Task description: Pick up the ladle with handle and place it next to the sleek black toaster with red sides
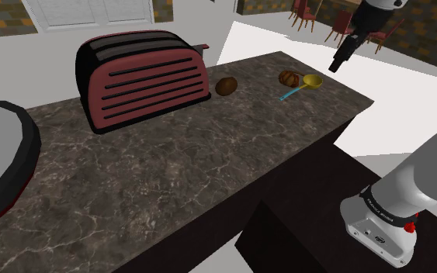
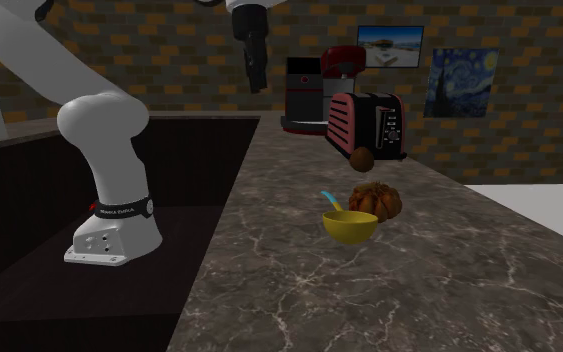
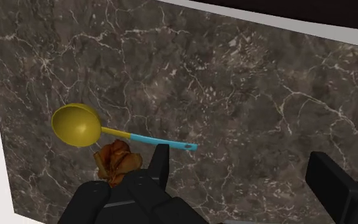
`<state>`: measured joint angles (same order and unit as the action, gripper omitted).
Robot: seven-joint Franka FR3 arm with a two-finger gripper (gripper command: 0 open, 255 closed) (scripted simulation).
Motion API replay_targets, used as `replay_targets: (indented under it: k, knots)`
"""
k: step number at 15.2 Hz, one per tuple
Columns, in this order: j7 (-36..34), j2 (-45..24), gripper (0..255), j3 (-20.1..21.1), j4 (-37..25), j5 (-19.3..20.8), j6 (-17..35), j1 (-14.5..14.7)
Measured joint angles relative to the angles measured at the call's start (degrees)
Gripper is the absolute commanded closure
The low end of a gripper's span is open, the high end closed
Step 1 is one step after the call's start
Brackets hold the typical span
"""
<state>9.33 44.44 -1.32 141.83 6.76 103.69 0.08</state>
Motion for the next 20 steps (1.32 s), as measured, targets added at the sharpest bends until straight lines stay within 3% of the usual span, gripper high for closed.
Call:
replay_targets:
  k: [10, 20]
  knots:
    - [10.95, -9.4, 0, -5.9, 8.04, 13.35, 20.86, -3.56]
    - [16.95, -29.36, 0, -11.58, 5.15, 29.14, 44.0, -9.73]
